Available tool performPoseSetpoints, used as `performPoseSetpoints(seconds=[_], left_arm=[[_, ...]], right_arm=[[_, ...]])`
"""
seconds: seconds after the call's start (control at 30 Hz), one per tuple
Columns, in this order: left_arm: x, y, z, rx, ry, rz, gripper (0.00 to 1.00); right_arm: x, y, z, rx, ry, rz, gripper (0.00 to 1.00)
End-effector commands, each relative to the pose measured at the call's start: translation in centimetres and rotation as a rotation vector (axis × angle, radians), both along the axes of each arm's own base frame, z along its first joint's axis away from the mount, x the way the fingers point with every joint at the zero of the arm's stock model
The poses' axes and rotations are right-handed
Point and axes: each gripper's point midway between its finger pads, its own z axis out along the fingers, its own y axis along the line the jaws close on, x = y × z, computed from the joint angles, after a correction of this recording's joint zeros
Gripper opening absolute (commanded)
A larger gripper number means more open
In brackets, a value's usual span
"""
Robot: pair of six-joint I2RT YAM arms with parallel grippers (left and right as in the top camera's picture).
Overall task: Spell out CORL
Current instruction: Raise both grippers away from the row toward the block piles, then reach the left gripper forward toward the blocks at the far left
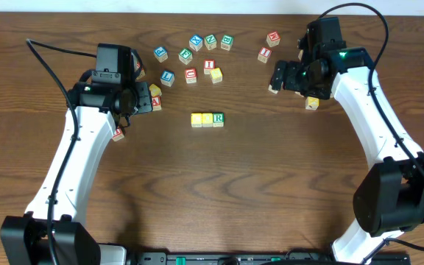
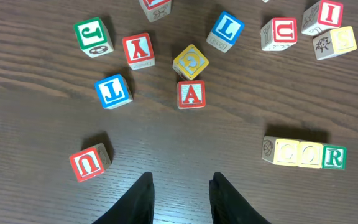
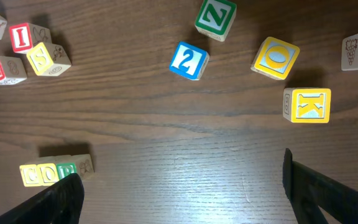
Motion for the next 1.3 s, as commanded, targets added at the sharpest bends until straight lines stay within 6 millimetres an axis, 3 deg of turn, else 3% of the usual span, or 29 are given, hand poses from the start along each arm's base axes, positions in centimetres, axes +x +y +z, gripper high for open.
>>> performPoseSetpoints(seconds=[0.0,0.23,0.47,0.7,0.77,0.9,0.93,1.1,1.27], left_arm=[[0.3,0.2,0.5,-0.007,-0.012,0.025,0.30],[0.2,0.2,0.5,-0.006,-0.006,0.025,0.30],[2.1,0.0,1.8,-0.015,-0.089,0.024,0.30],[5.9,-0.5,3.6,0.007,-0.056,-0.017,0.30],[7.4,-0.7,3.4,0.026,-0.029,-0.050,0.38],[10.3,-1.9,1.7,0.053,0.008,-0.111,0.67],[10.9,-2.2,1.0,0.059,0.015,-0.125,0.69],[12.6,-3.8,-3.3,0.108,0.053,-0.244,0.69],[13.4,-4.2,-6.8,0.118,0.088,-0.269,0.64]], right_arm=[[-0.1,-0.2,0.7,-0.009,-0.020,0.014,0.98],[-0.2,-0.2,0.6,-0.010,-0.016,0.014,0.98],[-0.2,-0.2,0.6,-0.010,-0.014,0.014,0.98],[-0.2,-0.2,0.6,-0.010,-0.017,0.017,0.99],[-0.2,-0.2,0.6,-0.010,-0.014,0.017,0.99],[-0.3,-0.2,0.6,-0.012,-0.009,0.017,0.98],[-0.4,-0.2,0.6,-0.012,-0.008,0.017,0.98],[-0.4,-0.2,0.5,-0.012,-0.006,0.017,0.98],[-0.4,-0.2,0.5,-0.012,-0.006,0.017,0.98]])
